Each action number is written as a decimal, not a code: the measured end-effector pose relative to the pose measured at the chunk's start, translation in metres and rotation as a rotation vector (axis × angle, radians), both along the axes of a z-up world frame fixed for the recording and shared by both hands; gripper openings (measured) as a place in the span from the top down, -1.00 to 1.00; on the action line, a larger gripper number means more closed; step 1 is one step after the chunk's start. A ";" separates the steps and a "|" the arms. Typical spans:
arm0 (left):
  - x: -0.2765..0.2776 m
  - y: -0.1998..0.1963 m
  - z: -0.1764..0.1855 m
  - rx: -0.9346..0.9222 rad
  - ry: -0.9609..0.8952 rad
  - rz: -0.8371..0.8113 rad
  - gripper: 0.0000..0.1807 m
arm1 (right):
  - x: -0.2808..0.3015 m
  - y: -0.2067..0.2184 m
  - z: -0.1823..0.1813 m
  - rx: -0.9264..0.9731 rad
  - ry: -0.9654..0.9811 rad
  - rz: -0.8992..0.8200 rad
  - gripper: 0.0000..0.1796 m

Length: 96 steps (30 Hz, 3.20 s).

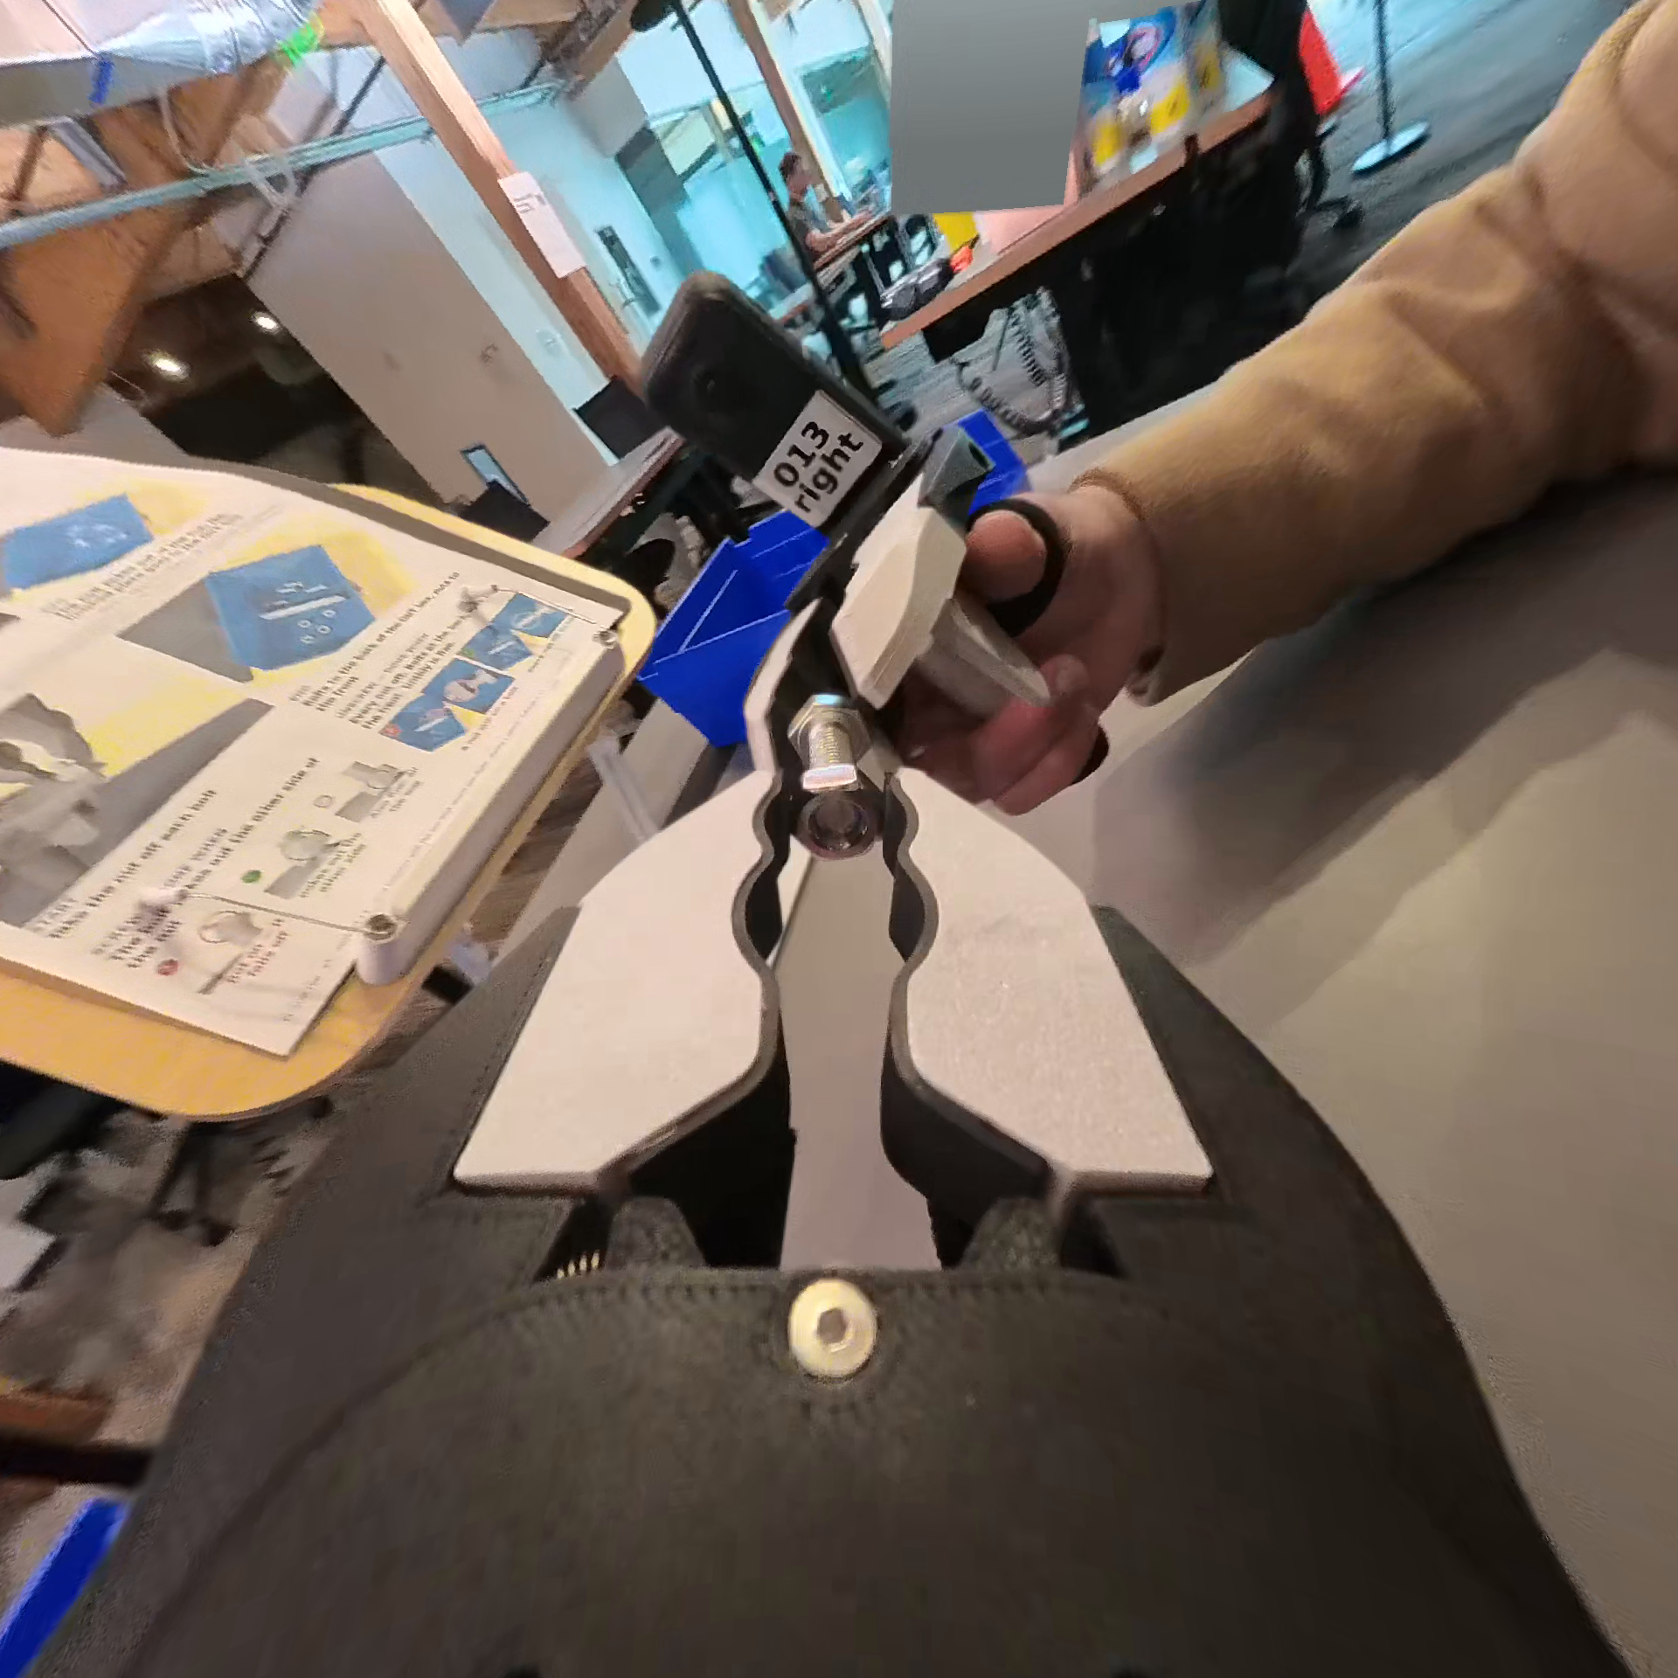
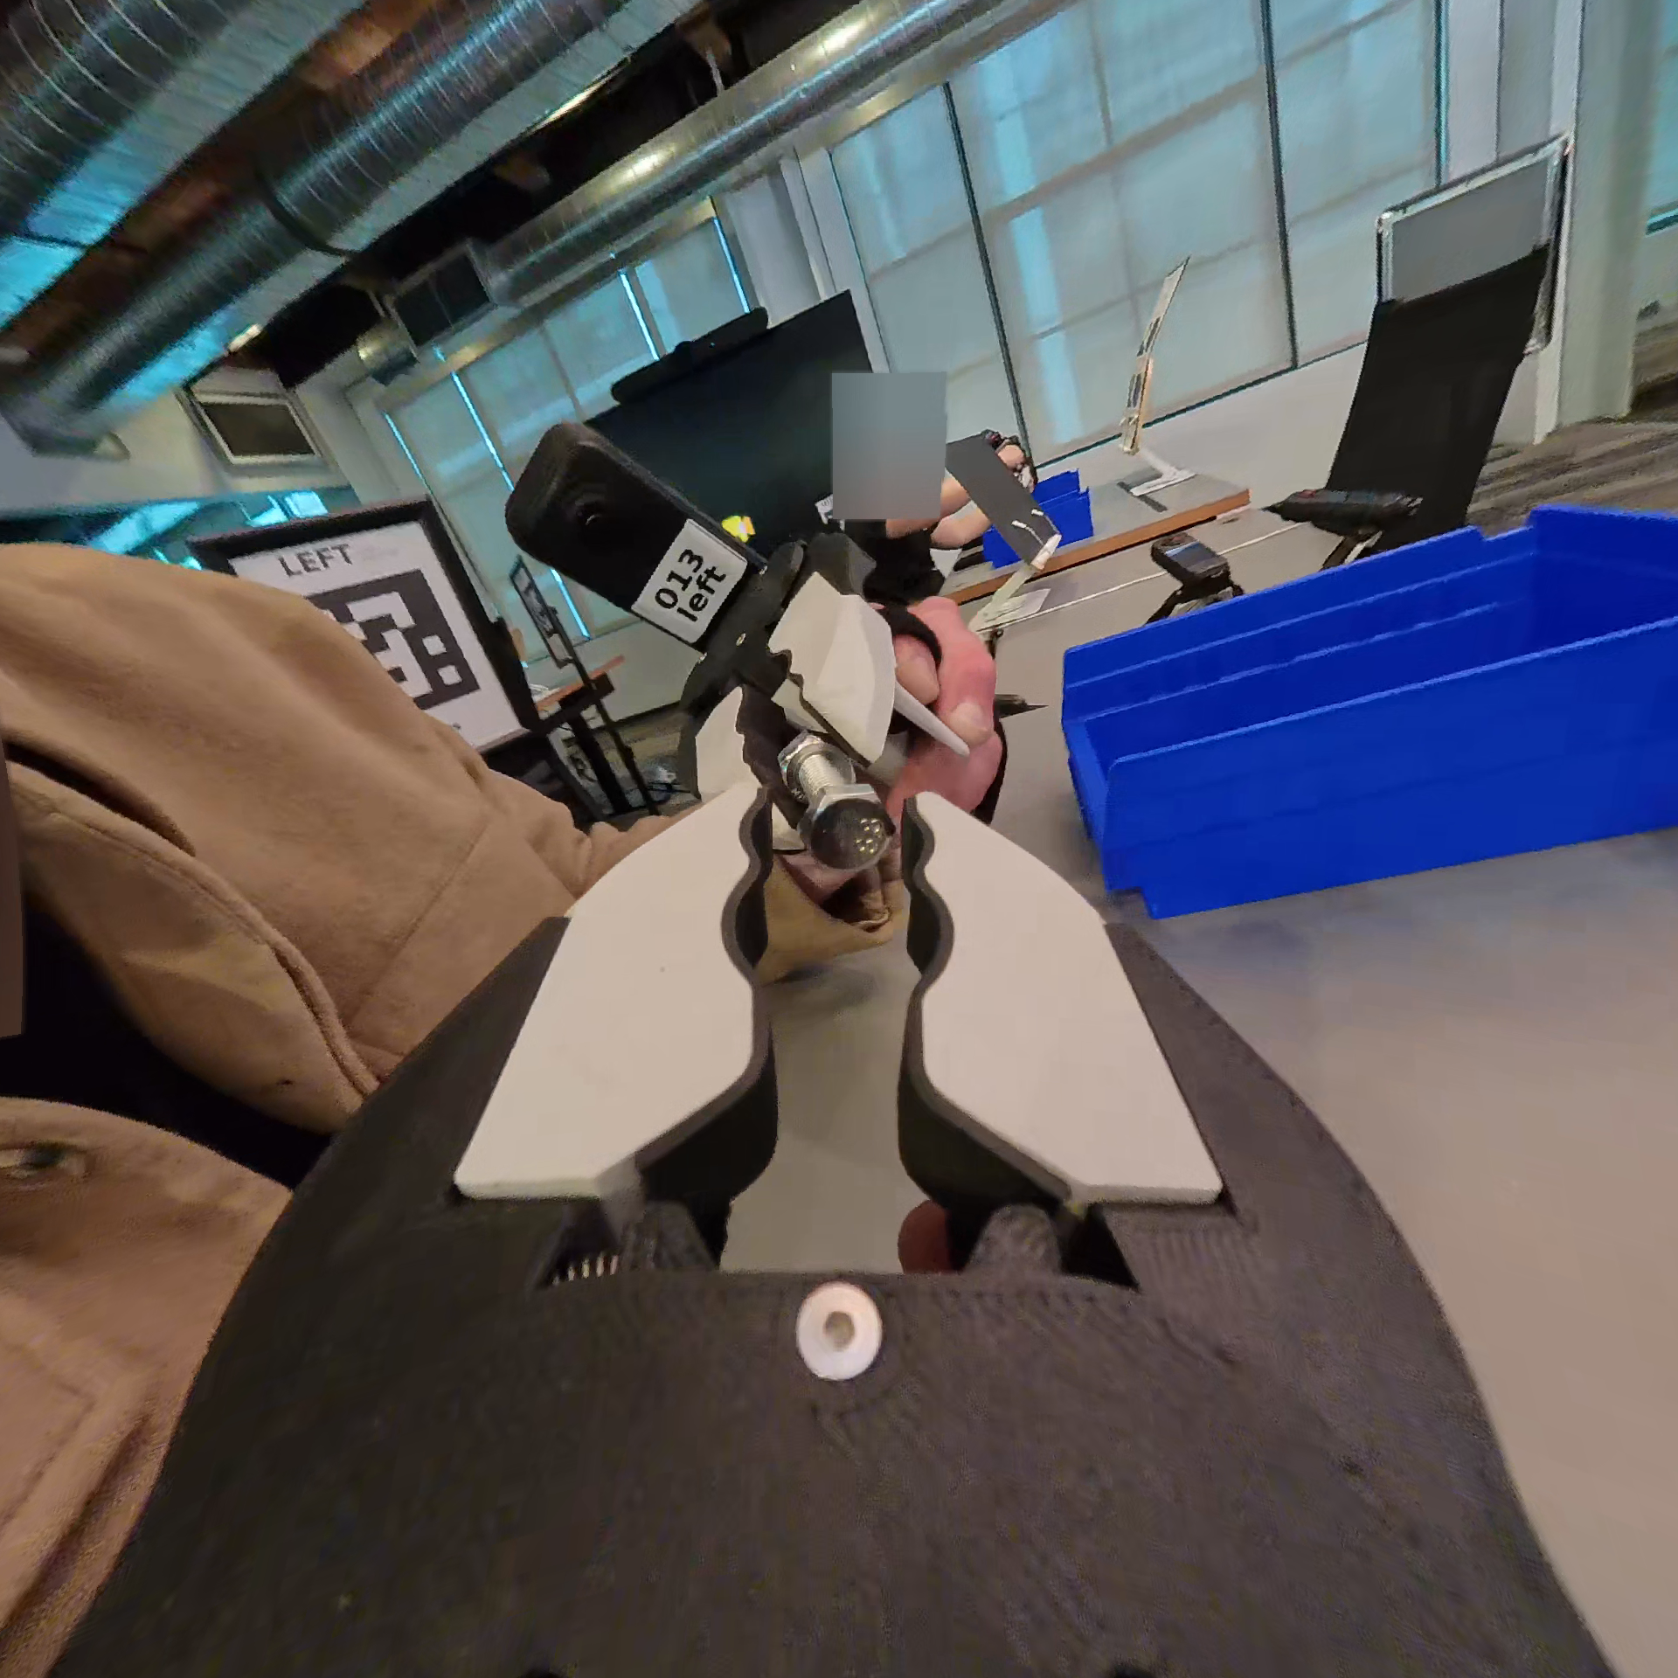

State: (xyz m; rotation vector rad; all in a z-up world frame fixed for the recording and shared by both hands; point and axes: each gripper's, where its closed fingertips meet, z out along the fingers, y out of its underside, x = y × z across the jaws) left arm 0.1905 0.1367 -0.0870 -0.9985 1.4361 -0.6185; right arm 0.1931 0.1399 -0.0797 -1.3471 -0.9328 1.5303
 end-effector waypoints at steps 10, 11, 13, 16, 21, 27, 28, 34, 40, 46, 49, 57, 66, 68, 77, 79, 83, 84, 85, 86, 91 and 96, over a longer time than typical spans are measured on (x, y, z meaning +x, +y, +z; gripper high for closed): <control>-0.001 -0.003 0.000 0.146 0.054 0.042 0.79 | 0.001 0.000 -0.001 -0.095 0.026 0.048 0.80; -0.001 -0.003 0.001 0.148 0.052 0.041 0.79 | 0.001 0.000 0.000 -0.085 0.025 0.046 0.80; -0.001 -0.004 0.002 0.146 0.048 0.038 0.79 | 0.001 -0.001 0.001 -0.059 0.028 0.038 0.80; -0.001 -0.004 0.001 0.070 0.042 0.024 0.79 | 0.002 -0.002 0.001 0.032 0.011 -0.003 0.80; 0.005 -0.008 0.007 -0.395 -0.105 -0.147 0.79 | 0.007 -0.005 0.009 0.354 -0.081 -0.129 0.80; 0.010 -0.015 0.007 -0.879 -0.216 -0.403 0.80 | 0.012 -0.013 0.011 0.859 -0.268 -0.265 0.80; 0.011 -0.016 0.007 -0.938 -0.237 -0.443 0.80 | 0.013 -0.015 0.010 0.941 -0.300 -0.277 0.80; 0.015 -0.023 0.004 -1.079 -0.254 -0.560 0.80 | 0.016 -0.024 0.007 1.304 -0.458 -0.313 0.80; 0.013 -0.026 0.007 -1.091 -0.254 -0.595 0.80 | 0.015 -0.028 0.008 1.346 -0.466 -0.319 0.80; 0.012 -0.025 0.007 -1.086 -0.260 -0.600 0.80 | 0.014 -0.028 0.009 1.323 -0.458 -0.319 0.80; 0.012 -0.023 0.007 -1.073 -0.264 -0.588 0.80 | 0.014 -0.027 0.009 1.282 -0.439 -0.326 0.80; 0.014 -0.026 0.007 -1.042 -0.256 -0.586 0.80 | 0.013 -0.023 0.006 1.190 -0.430 -0.308 0.65; 0.002 -0.008 0.013 -0.712 -0.246 -0.367 0.80 | 0.015 -0.012 0.012 0.628 -0.262 -0.192 0.59; 0.001 -0.006 0.012 -0.595 -0.210 -0.295 0.79 | 0.011 -0.009 0.005 0.484 -0.245 -0.150 0.59; 0.000 -0.005 0.007 -0.097 -0.054 -0.068 0.79 | 0.000 -0.006 -0.003 0.073 -0.040 -0.012 0.64; 0.000 -0.006 0.007 -0.053 -0.038 -0.048 0.79 | 0.000 -0.006 -0.001 0.032 -0.015 0.005 0.67; 0.001 -0.005 0.005 -0.007 -0.015 -0.025 0.79 | 0.001 -0.006 0.002 0.002 0.026 0.021 0.80; 0.001 -0.005 0.004 -0.003 -0.013 -0.025 0.79 | 0.001 -0.006 0.002 0.003 0.029 0.022 0.80; 0.001 -0.005 0.005 -0.008 -0.017 -0.031 0.79 | 0.001 -0.007 0.001 0.003 0.029 0.028 0.80; 0.001 -0.006 0.006 -0.011 -0.024 -0.035 0.79 | 0.001 -0.007 0.002 0.005 0.031 0.030 0.80; 0.002 -0.005 0.004 -0.089 -0.022 -0.045 0.79 | 0.002 -0.006 0.002 0.130 -0.001 -0.034 0.80; 0.005 -0.007 0.004 -0.429 -0.096 -0.173 0.79 | 0.005 -0.006 0.002 0.377 -0.083 -0.132 0.79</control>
